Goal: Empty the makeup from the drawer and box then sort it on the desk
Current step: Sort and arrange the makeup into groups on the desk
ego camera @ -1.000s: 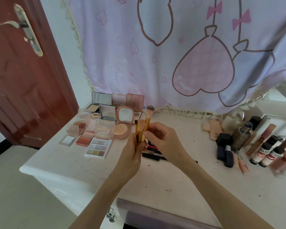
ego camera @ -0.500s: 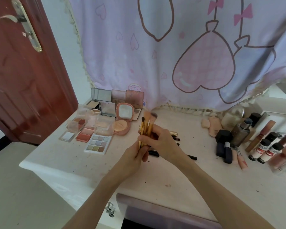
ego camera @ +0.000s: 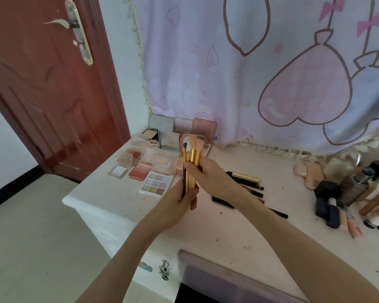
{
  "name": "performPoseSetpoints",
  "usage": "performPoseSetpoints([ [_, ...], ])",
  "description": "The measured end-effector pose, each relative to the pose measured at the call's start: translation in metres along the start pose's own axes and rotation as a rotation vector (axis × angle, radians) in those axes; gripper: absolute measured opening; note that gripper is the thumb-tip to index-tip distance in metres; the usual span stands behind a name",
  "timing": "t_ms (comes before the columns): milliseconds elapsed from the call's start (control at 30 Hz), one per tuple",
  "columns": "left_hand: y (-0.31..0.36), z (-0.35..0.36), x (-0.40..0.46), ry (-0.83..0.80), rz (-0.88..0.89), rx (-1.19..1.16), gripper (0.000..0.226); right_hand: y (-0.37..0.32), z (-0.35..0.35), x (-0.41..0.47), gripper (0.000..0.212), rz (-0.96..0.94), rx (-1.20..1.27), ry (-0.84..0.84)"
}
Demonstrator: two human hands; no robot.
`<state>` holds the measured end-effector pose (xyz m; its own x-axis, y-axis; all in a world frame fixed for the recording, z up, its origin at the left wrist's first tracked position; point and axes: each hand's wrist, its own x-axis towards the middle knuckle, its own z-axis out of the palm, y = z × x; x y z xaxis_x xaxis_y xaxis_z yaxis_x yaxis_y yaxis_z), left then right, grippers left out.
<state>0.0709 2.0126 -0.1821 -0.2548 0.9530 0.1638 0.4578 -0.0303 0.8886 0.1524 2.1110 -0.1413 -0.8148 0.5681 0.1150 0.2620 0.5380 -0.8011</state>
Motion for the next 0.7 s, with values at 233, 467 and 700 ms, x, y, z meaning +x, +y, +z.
performPoseSetpoints([
  [233, -0.014, -0.024, -0.018, 0.014, -0.066, -0.084, 0.017, -0.023, 0.027, 0.017, 0.029, -0.077, 0.053, -0.112],
  [467, -0.034, -0.068, -0.036, 0.088, -0.089, 0.050, 0.025, -0.042, 0.046, 0.032, 0.030, -0.024, -0.022, 0.008],
  [700, -0.101, -0.129, -0.049, 0.570, -0.204, 0.541, 0.027, -0.038, 0.101, 0.030, 0.028, -0.074, -0.429, -0.144],
])
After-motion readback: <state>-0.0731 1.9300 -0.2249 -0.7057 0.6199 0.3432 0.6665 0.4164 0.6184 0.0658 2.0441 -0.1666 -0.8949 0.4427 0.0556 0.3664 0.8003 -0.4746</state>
